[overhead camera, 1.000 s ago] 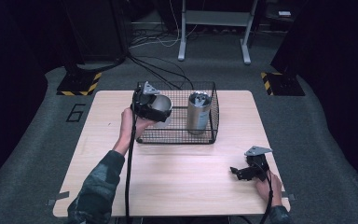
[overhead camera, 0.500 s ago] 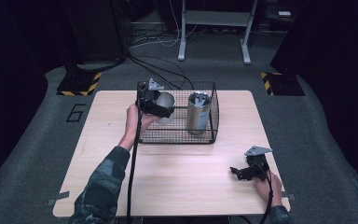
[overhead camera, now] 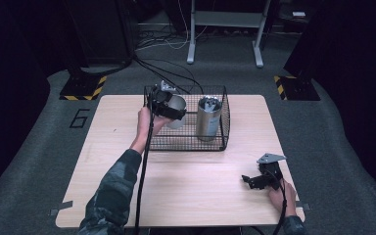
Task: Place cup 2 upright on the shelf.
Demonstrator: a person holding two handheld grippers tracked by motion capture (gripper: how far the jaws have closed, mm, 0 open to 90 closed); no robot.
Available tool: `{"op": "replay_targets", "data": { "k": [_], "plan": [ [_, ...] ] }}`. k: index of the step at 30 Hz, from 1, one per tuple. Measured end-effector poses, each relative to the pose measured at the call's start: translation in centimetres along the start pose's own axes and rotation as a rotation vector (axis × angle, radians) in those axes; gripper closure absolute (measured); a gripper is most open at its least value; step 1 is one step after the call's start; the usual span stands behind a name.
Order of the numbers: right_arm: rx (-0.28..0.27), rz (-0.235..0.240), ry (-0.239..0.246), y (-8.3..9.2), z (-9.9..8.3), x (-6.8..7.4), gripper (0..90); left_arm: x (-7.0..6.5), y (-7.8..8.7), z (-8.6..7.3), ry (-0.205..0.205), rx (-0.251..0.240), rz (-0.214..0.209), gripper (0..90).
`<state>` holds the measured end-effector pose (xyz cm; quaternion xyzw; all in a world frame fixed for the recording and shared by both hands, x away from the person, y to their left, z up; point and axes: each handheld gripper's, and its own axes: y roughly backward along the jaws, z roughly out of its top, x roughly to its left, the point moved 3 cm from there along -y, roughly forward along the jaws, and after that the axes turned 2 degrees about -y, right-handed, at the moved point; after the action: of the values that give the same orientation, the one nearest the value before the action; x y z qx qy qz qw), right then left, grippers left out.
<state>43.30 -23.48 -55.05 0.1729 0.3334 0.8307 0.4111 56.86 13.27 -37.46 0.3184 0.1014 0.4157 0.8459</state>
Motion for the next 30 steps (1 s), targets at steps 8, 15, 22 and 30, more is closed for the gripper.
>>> {"op": "replay_targets", "data": {
  "k": [8, 15, 22, 30],
  "plan": [
    [0.000, 0.000, 0.000, 0.0, 0.0, 0.0, 0.0, 0.5, -1.8, -0.5, 0.031, 0.033, 0.001, 5.9],
    [0.000, 0.000, 0.000, 0.0, 0.0, 0.0, 0.0, 0.9, -2.8, -1.0, 0.049, 0.054, 0.008, 5.9],
    [0.000, 0.000, 0.000, 0.0, 0.0, 0.0, 0.0, 1.0, -3.7, -1.3, 0.059, 0.075, 0.005, 5.9],
    [0.000, 0.000, 0.000, 0.0, 0.0, 0.0, 0.0, 1.1, -4.6, -1.8, 0.066, 0.096, 0.003, 5.9]
  ]
}}
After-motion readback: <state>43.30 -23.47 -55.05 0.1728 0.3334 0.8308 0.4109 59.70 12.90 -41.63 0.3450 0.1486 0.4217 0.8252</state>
